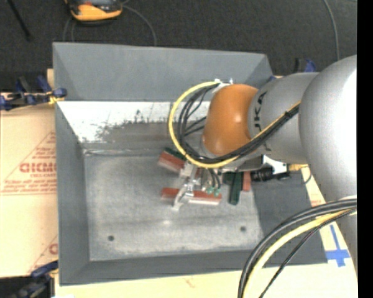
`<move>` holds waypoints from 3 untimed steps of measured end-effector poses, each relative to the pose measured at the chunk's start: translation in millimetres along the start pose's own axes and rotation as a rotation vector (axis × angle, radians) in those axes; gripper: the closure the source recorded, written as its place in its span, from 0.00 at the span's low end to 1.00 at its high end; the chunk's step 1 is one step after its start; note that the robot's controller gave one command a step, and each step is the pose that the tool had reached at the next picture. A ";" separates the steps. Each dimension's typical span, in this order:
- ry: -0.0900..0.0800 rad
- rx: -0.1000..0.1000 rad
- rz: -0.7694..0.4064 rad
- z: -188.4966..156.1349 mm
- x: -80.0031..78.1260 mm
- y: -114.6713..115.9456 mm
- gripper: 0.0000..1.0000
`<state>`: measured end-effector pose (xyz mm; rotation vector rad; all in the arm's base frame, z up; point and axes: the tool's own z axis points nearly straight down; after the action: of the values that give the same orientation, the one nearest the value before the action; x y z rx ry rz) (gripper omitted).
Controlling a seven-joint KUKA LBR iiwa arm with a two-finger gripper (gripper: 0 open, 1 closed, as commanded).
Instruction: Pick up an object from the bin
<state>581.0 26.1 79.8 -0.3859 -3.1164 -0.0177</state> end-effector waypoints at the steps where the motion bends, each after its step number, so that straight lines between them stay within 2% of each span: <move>1: 0.000 0.000 0.000 -0.1 0.0 0.0 1.00; 2: -0.005 0.008 -0.013 -17.0 -6.3 5.2 1.00; 3: -0.001 0.011 -0.024 -78.0 -1.9 6.8 1.00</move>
Offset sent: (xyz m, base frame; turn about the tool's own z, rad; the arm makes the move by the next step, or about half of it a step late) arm 0.0130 0.0078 0.0323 -0.0160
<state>584.5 31.3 157.8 -0.3484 -3.1202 -0.0013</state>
